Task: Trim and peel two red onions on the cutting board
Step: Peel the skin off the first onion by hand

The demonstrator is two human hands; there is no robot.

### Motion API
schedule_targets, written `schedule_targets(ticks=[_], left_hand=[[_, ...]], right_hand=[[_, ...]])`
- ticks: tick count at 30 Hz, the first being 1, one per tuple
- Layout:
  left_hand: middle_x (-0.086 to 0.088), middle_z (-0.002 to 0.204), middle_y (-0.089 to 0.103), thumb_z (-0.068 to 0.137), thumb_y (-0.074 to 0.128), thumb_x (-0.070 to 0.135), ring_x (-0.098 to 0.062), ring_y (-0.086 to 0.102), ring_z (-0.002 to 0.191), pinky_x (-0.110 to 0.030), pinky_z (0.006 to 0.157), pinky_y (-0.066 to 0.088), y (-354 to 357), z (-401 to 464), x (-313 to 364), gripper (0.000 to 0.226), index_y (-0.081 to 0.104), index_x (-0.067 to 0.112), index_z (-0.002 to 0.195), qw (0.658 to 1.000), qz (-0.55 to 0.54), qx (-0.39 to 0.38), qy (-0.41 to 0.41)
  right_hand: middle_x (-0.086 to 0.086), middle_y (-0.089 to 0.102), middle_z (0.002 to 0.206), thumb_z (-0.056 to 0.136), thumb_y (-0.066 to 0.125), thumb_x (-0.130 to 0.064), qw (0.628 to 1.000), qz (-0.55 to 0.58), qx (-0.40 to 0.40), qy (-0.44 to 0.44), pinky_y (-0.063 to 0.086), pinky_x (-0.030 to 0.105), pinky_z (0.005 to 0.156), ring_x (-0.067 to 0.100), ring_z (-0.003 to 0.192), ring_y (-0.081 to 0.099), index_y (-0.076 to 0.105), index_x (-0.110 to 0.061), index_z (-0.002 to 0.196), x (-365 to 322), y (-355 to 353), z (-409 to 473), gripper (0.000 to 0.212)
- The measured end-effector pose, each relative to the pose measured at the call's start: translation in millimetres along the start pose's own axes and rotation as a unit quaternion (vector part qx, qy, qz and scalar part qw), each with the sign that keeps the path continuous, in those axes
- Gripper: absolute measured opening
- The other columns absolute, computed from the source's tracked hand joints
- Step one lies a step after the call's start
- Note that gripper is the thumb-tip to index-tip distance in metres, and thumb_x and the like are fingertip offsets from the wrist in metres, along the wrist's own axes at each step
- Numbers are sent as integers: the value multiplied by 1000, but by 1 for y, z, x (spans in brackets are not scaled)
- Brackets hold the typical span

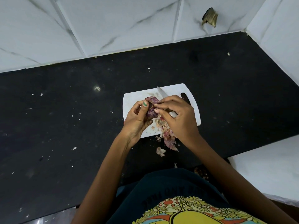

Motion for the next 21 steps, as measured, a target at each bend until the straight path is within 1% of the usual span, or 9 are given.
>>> schedule_targets(ticks=[4, 8, 10, 12, 14, 16, 18, 19, 21], left_hand=[[4, 79, 68, 54, 66, 59, -6, 64, 69, -17, 58, 52, 0, 0, -1, 63, 61, 17, 100, 1000, 8, 12, 0], [2, 83, 67, 57, 65, 58, -8, 63, 72, -19, 61, 52, 2, 0, -3, 60, 62, 18, 101, 1000, 14, 17, -1], [3, 82, 68, 57, 64, 58, -7, 63, 71, -18, 60, 52, 3, 0, -3, 63, 61, 17, 104, 1000, 11, 15, -4], [4, 80, 68, 61, 61, 58, -6, 63, 70, -17, 59, 52, 4, -1, -4, 64, 61, 15, 108, 1000, 8, 7, -11], [5, 78, 69, 63, 57, 59, -4, 63, 67, -17, 57, 52, 6, -2, -5, 63, 61, 15, 107, 1000, 2, 2, -23], [6, 76, 71, 63, 55, 60, -3, 64, 65, -16, 56, 52, 6, -2, -6, 65, 61, 14, 108, 999, -8, 5, -35], [5, 76, 71, 63, 55, 61, -3, 63, 64, -16, 55, 52, 5, -2, -7, 71, 60, 11, 113, 999, -18, 8, -48], [4, 77, 71, 64, 53, 62, -3, 63, 64, -15, 55, 52, 5, -2, -8, 74, 59, 9, 115, 998, -23, 7, -54], [3, 78, 71, 67, 50, 63, -3, 64, 64, -15, 55, 52, 5, -3, -9, 75, 59, 8, 117, 998, -29, -1, -60]], right_hand=[[6, 66, 88, 83, 67, -17, 998, -49, -8, -33, 55, 35, 72, 18, 83, 64, 73, -4, 88, 0, 0, -1, 15], [5, 64, 88, 86, 65, -13, 991, -116, -19, -71, 51, 30, 71, 19, 84, 60, 69, -6, 88, -3, 0, -3, 9], [5, 60, 92, 89, 59, -14, 987, -140, -42, -63, 47, 25, 71, 17, 88, 56, 65, -6, 92, -1, 4, -4, 10], [4, 55, 97, 91, 51, -16, 991, -119, -63, -26, 43, 16, 74, 13, 91, 52, 60, -5, 96, 3, 7, -5, 14], [3, 52, 97, 94, 49, -13, 997, -37, -51, 41, 41, 11, 77, 9, 90, 51, 56, -4, 100, 8, 6, -6, 13], [1, 58, 94, 97, 47, -11, 986, 61, -24, 151, 47, 16, 77, 9, 87, 58, 54, -8, 103, 13, 2, -7, 10], [1, 62, 85, 99, 45, -11, 959, 148, -3, 242, 53, 20, 67, 7, 75, 63, 53, -9, 103, 18, -2, -8, 9], [3, 62, 81, 99, 45, -10, 952, 168, 5, 256, 53, 20, 62, 7, 70, 64, 54, -6, 103, 20, -4, -7, 11], [5, 63, 79, 99, 46, -11, 953, 175, -1, 248, 52, 20, 60, 9, 68, 64, 60, 0, 104, 20, -9, -6, 18]])
Point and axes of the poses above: each hand's wrist, its own z-axis towards the middle knuckle, its own y-axis out of the palm, x = y × z, the point moved 3 cm from there along z, towards the middle knuckle
